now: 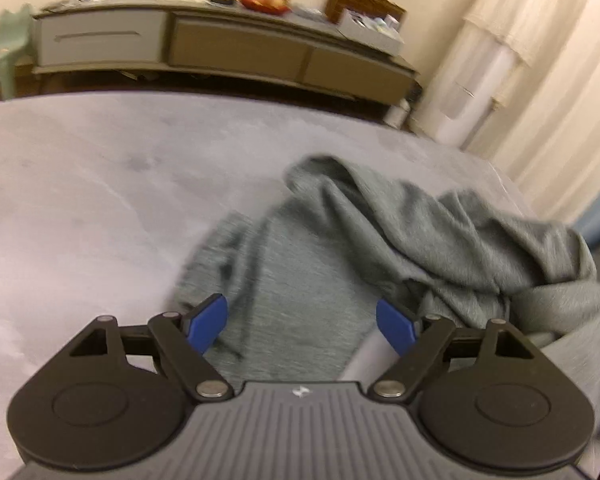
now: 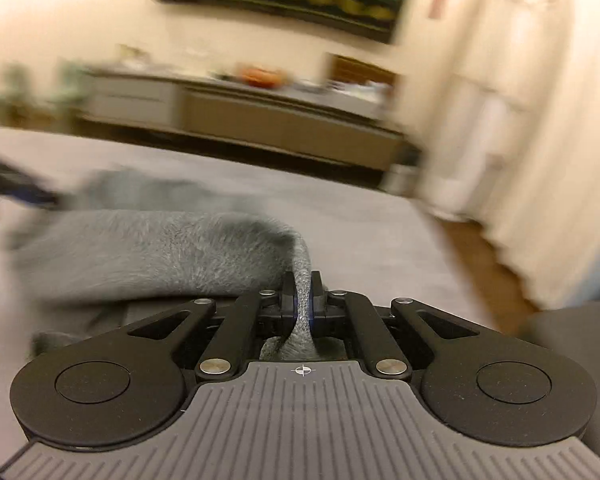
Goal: Fold clothes
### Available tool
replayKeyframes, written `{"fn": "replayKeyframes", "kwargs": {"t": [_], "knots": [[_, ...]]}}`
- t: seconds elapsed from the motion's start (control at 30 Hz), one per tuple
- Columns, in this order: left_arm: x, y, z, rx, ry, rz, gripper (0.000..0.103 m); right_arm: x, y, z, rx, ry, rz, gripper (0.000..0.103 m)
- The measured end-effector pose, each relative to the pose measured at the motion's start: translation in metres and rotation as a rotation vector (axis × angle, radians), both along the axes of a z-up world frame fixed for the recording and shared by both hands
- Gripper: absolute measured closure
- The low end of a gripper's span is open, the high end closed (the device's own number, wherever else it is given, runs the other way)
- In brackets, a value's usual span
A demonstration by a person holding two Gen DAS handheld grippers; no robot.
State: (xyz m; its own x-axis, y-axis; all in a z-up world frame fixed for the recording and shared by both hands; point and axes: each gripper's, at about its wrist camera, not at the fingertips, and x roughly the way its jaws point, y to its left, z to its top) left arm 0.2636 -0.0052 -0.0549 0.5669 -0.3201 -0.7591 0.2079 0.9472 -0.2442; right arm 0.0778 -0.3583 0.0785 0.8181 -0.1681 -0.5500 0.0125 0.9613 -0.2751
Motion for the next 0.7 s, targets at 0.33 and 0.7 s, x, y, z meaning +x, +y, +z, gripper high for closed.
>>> {"fn": "replayKeyframes", "kwargs": {"t": [0.33, 0.7], "knots": [[-0.051, 0.092, 0.118, -0.076, -0.324, 0.203, 0.098, 0.011, -0.044, -0.026, 0.106, 0.066, -0.083, 0.054], [-0.064, 0.086, 0.309, -0.068, -0.643, 0.319, 0.098, 0.009, -0.003, -0.036, 0.225, 0.055, 0.001, 0.036]]}}
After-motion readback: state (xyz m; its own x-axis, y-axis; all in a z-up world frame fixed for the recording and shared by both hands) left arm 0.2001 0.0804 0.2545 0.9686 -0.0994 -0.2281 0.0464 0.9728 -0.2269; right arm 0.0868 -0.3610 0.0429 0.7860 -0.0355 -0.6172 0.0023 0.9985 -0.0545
